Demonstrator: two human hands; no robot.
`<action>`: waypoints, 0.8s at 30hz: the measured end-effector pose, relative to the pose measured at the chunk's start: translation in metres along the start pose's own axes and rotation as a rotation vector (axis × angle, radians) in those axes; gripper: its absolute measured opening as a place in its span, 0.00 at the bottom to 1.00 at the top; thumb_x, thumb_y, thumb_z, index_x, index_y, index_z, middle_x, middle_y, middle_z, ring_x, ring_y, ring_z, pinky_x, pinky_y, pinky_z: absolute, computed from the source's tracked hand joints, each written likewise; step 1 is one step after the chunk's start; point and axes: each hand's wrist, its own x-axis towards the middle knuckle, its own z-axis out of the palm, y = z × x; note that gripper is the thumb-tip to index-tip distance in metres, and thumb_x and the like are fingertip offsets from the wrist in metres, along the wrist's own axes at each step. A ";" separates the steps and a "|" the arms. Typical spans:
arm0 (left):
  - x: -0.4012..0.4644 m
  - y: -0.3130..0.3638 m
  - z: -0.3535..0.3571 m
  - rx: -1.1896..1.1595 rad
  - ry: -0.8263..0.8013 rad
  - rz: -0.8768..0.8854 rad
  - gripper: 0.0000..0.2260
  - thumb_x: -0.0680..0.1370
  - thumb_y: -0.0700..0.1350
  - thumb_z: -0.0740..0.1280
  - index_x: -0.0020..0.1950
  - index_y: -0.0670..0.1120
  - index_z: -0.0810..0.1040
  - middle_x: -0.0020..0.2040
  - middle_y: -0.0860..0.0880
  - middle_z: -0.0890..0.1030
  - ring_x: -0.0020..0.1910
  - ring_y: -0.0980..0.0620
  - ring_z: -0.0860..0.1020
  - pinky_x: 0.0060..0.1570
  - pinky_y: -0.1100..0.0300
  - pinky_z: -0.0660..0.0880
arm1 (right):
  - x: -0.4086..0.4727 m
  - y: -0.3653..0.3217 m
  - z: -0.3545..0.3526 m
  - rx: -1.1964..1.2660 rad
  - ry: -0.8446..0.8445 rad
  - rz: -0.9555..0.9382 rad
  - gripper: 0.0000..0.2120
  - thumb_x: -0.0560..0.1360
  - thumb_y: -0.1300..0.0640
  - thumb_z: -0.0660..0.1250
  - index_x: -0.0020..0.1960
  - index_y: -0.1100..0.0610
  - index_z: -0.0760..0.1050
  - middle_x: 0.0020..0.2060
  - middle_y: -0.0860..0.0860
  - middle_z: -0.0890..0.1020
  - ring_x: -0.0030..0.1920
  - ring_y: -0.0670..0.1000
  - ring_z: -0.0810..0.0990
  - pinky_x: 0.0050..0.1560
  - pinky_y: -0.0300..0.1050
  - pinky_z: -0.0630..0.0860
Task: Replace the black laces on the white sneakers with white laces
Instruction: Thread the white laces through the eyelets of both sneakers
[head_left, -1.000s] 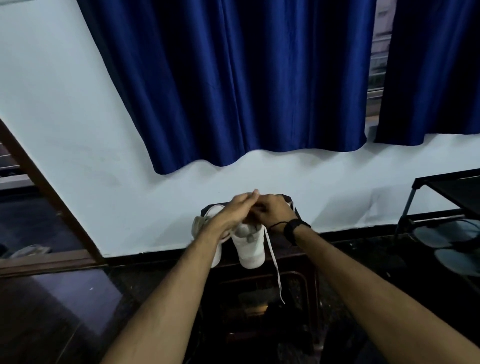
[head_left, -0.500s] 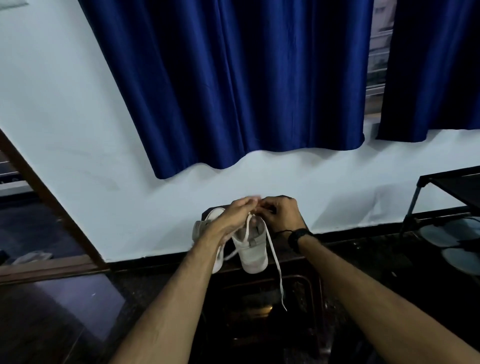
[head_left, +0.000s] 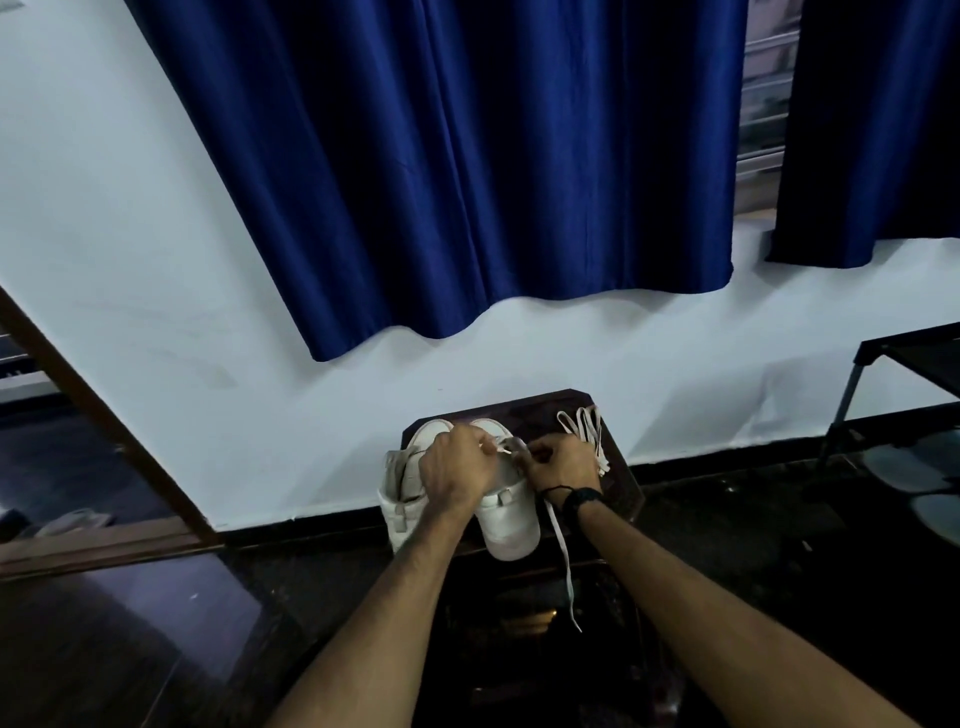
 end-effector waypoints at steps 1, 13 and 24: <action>-0.001 0.002 0.005 0.033 0.020 0.010 0.08 0.75 0.50 0.65 0.50 0.54 0.83 0.49 0.45 0.84 0.54 0.43 0.80 0.49 0.54 0.74 | 0.003 -0.001 0.002 0.010 0.005 0.008 0.12 0.72 0.45 0.71 0.44 0.53 0.84 0.38 0.50 0.85 0.41 0.49 0.83 0.41 0.37 0.75; 0.016 0.008 0.031 0.390 -0.061 0.237 0.11 0.75 0.50 0.66 0.54 0.49 0.82 0.53 0.44 0.83 0.55 0.43 0.80 0.50 0.53 0.75 | 0.013 0.014 0.008 0.169 0.029 0.102 0.13 0.74 0.48 0.70 0.41 0.57 0.83 0.31 0.51 0.80 0.31 0.46 0.74 0.30 0.28 0.67; 0.009 0.024 0.033 0.472 0.020 0.365 0.11 0.78 0.41 0.60 0.60 0.45 0.73 0.51 0.43 0.83 0.51 0.42 0.82 0.44 0.52 0.76 | 0.024 0.034 0.012 0.534 -0.096 0.277 0.03 0.73 0.54 0.72 0.44 0.52 0.84 0.43 0.52 0.86 0.46 0.51 0.84 0.57 0.51 0.79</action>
